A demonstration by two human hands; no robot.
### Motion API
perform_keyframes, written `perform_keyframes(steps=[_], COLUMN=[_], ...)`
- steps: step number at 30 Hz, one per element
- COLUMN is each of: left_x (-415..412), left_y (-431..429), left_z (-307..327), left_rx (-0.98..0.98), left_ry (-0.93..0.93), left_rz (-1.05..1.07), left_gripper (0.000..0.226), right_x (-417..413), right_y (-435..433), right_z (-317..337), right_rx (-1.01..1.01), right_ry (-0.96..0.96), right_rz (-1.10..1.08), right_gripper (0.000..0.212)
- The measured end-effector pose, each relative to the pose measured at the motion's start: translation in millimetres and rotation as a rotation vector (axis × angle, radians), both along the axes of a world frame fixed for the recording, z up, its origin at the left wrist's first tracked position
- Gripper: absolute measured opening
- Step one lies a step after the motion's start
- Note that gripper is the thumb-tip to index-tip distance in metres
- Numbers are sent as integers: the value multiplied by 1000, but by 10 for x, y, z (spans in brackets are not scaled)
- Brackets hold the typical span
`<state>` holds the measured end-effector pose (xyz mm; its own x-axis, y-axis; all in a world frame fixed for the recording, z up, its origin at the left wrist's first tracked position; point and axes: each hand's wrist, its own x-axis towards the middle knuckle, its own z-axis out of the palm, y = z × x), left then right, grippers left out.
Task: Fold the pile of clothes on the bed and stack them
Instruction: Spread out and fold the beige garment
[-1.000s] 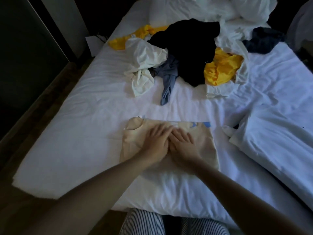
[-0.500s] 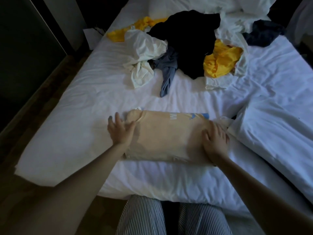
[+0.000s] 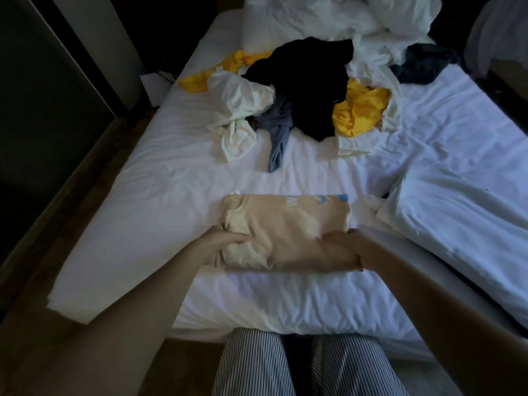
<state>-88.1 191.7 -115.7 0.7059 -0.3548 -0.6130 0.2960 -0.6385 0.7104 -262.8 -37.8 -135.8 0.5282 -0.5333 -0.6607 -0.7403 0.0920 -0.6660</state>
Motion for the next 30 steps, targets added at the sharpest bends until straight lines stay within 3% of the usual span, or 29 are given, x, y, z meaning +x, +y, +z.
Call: perform_keyframes(steps=[3, 7, 11, 18, 23, 30], left_x=[-143, -260, -335, -359, -521, -1186], left_y=[-19, 18, -7, -333, -861, -1902], left_z=[-43, -110, 123, 885, 1259, 1387], left_rx=[-37, -170, -164, -265, -308, -332], left_ry=[-19, 81, 121, 41, -26, 29], left_rz=[-51, 98, 105, -78, -162, -356], left_gripper=[43, 39, 17, 21, 40, 39], right_x=[-36, -140, -261, -554, -1029, -1908], right_y=[-23, 41, 71, -162, -473, -982], right_z=[-13, 96, 136, 726, 1091, 1140], right_rx=[189, 359, 330, 356, 323, 205], right_ry=[-162, -336, -413, -725, -881, -846], right_rz=[-55, 47, -53, -67, -204, -483], right_gripper=[46, 22, 24, 24, 26, 23])
